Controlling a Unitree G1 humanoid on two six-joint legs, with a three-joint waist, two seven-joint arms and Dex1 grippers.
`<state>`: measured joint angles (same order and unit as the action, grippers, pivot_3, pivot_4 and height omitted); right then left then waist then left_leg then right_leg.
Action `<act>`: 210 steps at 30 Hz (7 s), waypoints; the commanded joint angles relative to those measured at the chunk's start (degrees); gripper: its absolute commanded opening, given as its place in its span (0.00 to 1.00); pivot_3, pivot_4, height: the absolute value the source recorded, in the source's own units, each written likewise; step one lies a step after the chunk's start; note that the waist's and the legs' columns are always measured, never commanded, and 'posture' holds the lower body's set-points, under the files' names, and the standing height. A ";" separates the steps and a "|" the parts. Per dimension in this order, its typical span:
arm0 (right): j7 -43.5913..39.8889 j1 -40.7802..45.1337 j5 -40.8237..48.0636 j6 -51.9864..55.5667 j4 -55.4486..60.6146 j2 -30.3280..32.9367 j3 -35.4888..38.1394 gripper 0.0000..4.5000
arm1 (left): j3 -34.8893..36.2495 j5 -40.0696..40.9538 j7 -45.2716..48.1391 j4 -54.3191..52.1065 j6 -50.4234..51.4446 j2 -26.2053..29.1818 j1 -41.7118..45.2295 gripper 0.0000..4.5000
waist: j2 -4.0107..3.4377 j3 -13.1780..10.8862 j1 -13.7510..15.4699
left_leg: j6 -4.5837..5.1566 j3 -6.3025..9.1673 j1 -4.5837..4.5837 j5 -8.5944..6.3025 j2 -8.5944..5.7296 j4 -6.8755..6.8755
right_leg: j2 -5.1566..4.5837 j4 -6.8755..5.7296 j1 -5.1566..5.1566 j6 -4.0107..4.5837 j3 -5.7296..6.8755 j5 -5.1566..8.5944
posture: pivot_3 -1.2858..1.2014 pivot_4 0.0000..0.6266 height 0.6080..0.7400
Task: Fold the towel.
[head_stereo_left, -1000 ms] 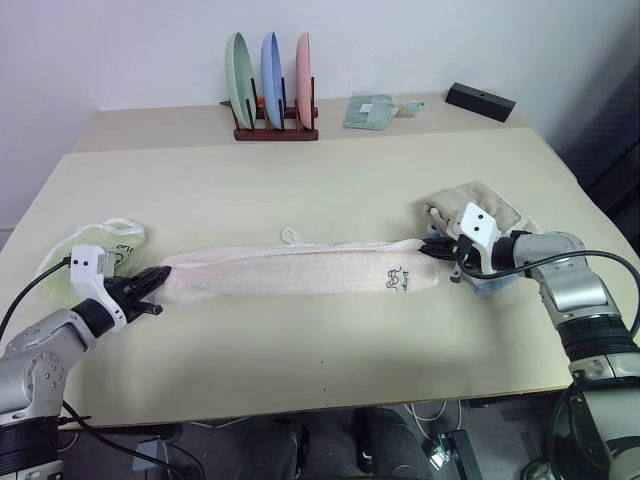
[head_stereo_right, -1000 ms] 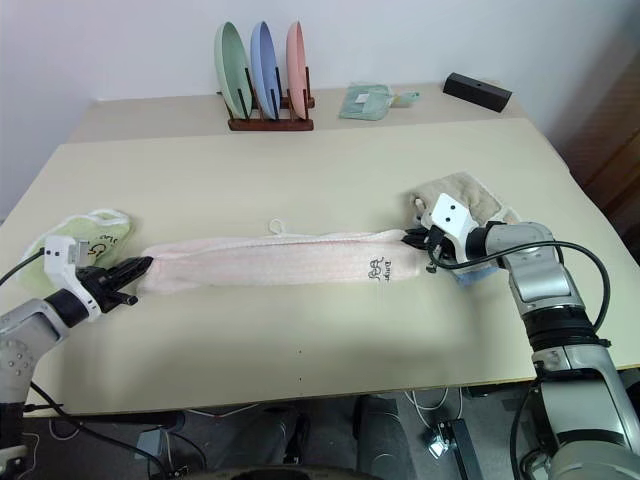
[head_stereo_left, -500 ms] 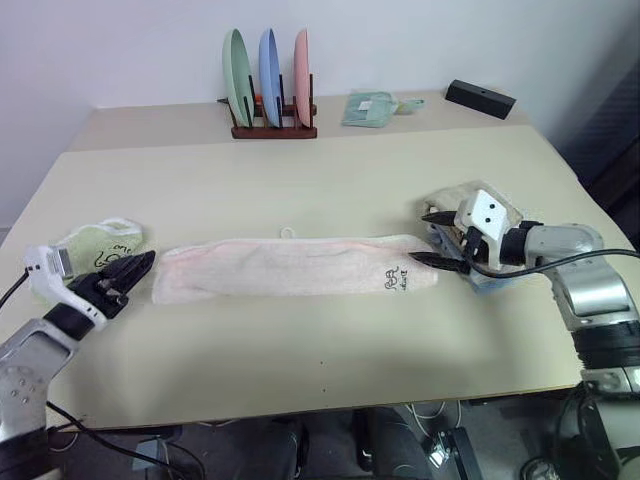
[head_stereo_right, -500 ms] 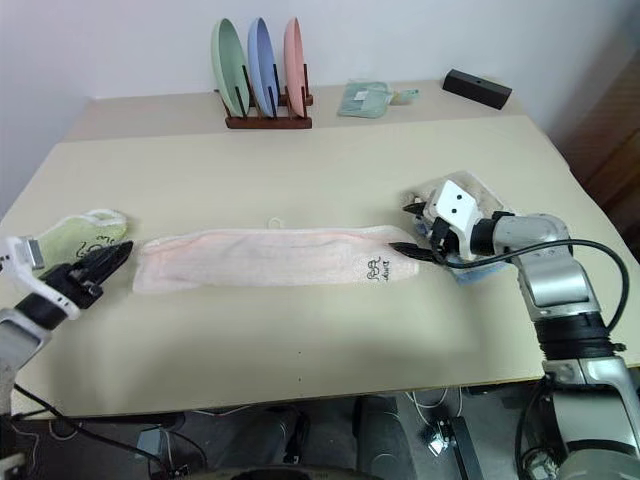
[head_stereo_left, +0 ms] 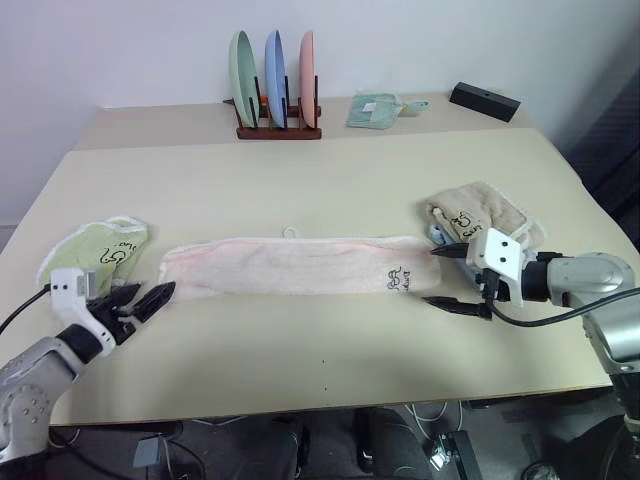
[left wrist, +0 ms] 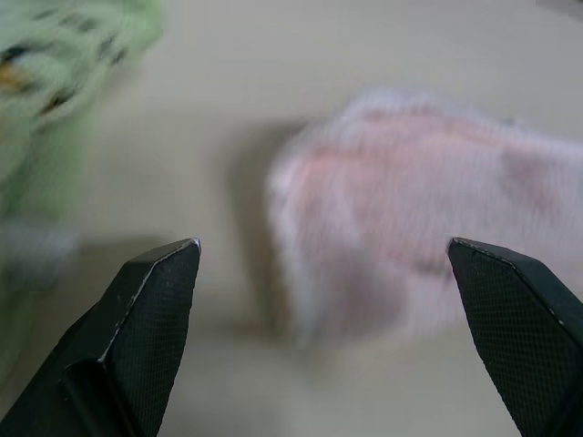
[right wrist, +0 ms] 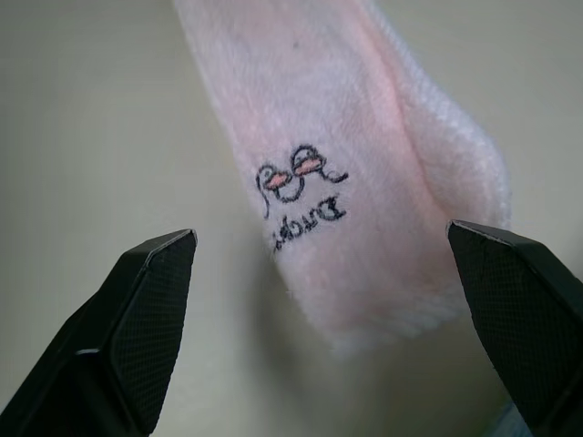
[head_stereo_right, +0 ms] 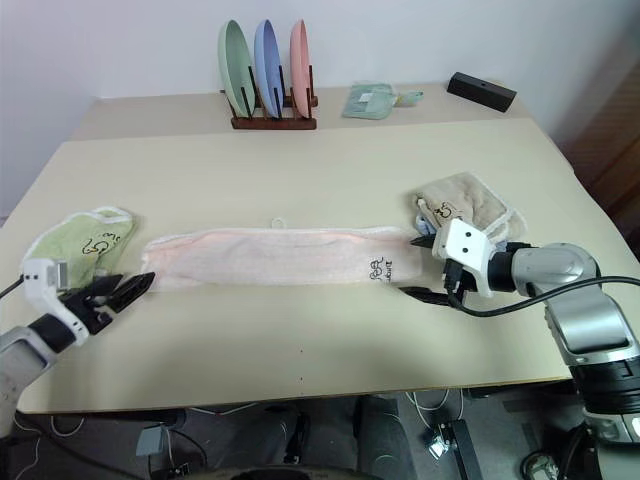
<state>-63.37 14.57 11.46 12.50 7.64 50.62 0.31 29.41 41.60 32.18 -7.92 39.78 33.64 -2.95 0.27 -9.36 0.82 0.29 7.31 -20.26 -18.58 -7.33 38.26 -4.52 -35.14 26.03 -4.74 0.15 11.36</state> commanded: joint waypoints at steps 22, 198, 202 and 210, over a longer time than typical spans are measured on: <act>8.67 2.45 -15.85 -24.15 -12.49 0.19 -5.08 0.01 | 1.57 -1.84 1.93 -0.07 -6.33 -0.86 0.10 0.00 | 0.02 0.01 -0.07 | -0.03 -0.06 -0.03 0.02 0.00 0.00 | 0.02 -0.03 0.10 0.01 -0.04 0.00 | 0.52 0.24 1.00; 17.19 17.51 -9.44 -5.05 -2.45 -28.99 -18.05 0.97 | -1.03 42.37 -53.34 -12.56 -4.01 -22.92 -1.82 0.23 | 0.19 0.12 -0.04 | -0.09 -0.17 -0.03 0.05 0.04 -0.01 | 0.08 -0.08 0.22 0.05 -0.08 -0.03 | 0.52 0.24 1.00; 17.52 16.60 -9.83 -4.62 -1.31 -28.84 -17.99 0.97 | -0.23 40.85 -50.44 -13.70 -5.99 -21.60 -1.73 0.01 | 0.19 0.12 -0.06 | -0.09 -0.17 -0.03 0.05 0.05 -0.01 | 0.09 -0.08 0.23 0.05 -0.08 -0.03 | 0.52 0.24 1.00; 18.01 14.29 -10.25 -3.36 -0.31 -26.88 -16.10 0.97 | 1.71 31.95 -39.37 -19.05 -8.64 -10.47 -1.88 0.01 | 0.19 0.12 -0.10 | -0.09 -0.18 -0.04 0.06 0.06 -0.03 | 0.10 -0.08 0.25 0.06 -0.10 -0.03 | 0.52 0.24 1.00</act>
<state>-45.70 29.08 1.22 9.48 4.82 23.13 -17.40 29.89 75.40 -9.73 -24.57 32.06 21.33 -4.81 0.46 -9.25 0.72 0.19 7.13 -20.31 -18.53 -7.27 38.23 -4.41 -35.22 26.28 -4.68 0.06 11.34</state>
